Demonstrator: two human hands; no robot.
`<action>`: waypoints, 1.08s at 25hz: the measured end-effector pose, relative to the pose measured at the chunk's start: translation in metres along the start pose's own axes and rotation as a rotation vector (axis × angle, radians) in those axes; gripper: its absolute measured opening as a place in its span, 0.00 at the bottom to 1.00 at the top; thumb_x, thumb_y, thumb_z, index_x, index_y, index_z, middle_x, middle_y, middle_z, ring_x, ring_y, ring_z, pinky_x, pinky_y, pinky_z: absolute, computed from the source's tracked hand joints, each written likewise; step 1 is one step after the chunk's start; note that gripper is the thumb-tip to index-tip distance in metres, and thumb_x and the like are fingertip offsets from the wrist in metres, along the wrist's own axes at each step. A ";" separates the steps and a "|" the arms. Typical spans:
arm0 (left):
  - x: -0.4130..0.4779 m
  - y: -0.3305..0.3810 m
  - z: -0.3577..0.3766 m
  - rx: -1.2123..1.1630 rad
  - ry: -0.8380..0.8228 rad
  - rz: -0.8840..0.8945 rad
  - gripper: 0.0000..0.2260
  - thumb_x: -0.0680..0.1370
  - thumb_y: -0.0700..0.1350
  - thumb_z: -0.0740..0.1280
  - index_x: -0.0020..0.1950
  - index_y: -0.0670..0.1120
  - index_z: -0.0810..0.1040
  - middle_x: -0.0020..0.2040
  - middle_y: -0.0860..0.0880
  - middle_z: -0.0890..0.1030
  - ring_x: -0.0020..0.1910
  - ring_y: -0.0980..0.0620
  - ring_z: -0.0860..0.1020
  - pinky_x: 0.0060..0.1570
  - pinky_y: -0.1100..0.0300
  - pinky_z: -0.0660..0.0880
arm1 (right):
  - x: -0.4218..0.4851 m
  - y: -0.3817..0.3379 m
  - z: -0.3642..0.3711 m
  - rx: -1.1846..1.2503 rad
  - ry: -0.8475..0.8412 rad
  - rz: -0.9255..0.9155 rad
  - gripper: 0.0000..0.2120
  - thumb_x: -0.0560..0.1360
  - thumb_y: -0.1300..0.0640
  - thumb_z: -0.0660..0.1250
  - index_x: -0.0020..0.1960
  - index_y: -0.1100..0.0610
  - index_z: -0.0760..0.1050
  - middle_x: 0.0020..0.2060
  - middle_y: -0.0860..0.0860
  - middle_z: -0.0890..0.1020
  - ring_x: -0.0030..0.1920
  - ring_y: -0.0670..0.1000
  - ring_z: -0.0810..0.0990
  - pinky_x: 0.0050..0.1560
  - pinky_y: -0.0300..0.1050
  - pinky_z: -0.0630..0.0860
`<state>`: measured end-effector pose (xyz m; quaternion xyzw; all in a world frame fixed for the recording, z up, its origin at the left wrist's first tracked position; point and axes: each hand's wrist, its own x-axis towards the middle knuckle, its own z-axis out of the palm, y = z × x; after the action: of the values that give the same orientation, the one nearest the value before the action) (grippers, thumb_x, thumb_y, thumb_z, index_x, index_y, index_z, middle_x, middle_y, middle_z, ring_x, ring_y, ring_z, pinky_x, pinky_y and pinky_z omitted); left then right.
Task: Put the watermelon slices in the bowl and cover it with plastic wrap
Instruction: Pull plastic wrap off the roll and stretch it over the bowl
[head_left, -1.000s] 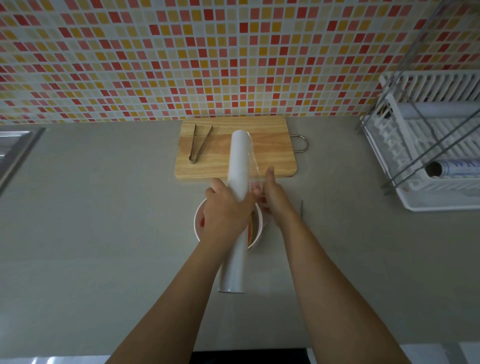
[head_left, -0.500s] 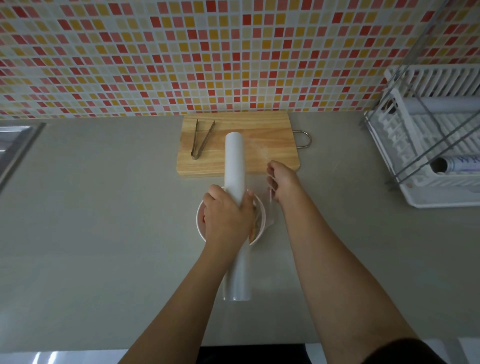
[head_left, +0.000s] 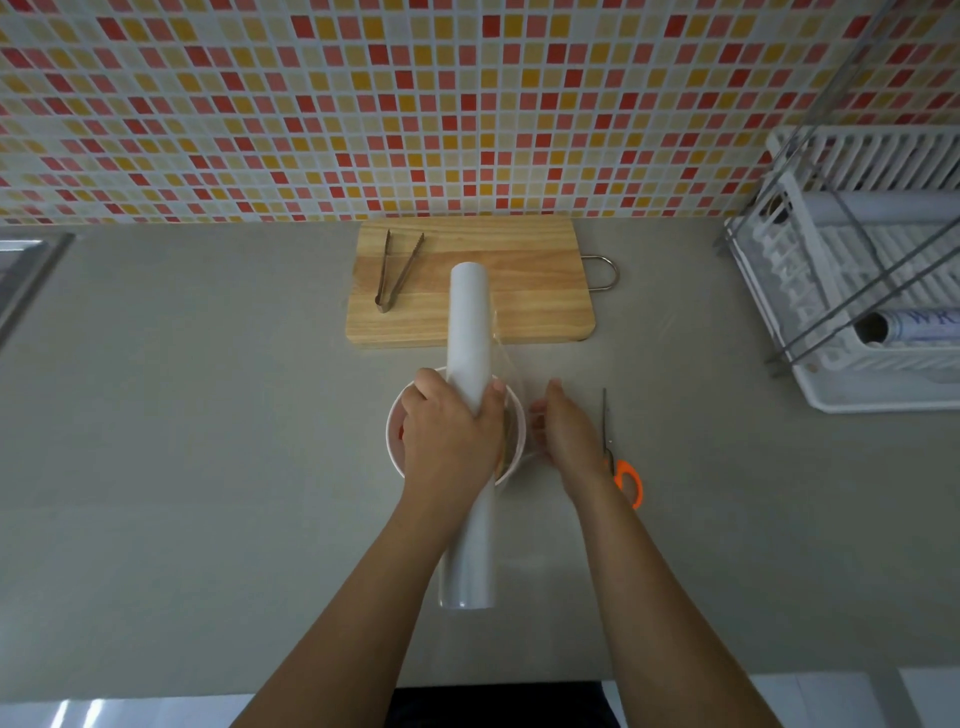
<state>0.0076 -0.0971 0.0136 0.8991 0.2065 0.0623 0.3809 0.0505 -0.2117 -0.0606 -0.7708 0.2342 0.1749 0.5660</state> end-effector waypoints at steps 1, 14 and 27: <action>0.000 0.000 -0.001 0.002 -0.001 0.002 0.20 0.75 0.57 0.66 0.48 0.44 0.61 0.47 0.45 0.69 0.45 0.46 0.71 0.44 0.54 0.71 | -0.004 0.003 0.003 -0.002 0.023 -0.033 0.21 0.78 0.46 0.49 0.39 0.56 0.75 0.48 0.60 0.82 0.52 0.61 0.79 0.58 0.57 0.74; 0.007 -0.016 -0.033 -0.111 -0.186 -0.185 0.21 0.78 0.58 0.59 0.55 0.40 0.72 0.49 0.45 0.77 0.48 0.44 0.76 0.45 0.53 0.72 | -0.006 0.021 0.023 0.123 0.062 0.006 0.21 0.80 0.49 0.48 0.55 0.60 0.75 0.54 0.59 0.80 0.55 0.58 0.77 0.59 0.54 0.73; 0.016 -0.031 -0.049 -0.216 -0.257 -0.257 0.26 0.71 0.65 0.65 0.53 0.46 0.64 0.43 0.50 0.75 0.40 0.52 0.78 0.31 0.59 0.71 | -0.009 0.023 0.021 0.131 0.162 -0.002 0.23 0.82 0.50 0.48 0.64 0.64 0.70 0.63 0.61 0.75 0.64 0.59 0.72 0.64 0.51 0.68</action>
<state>-0.0010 -0.0388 0.0250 0.8198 0.2613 -0.0804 0.5032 0.0297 -0.1961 -0.0799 -0.7441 0.2893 0.0955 0.5946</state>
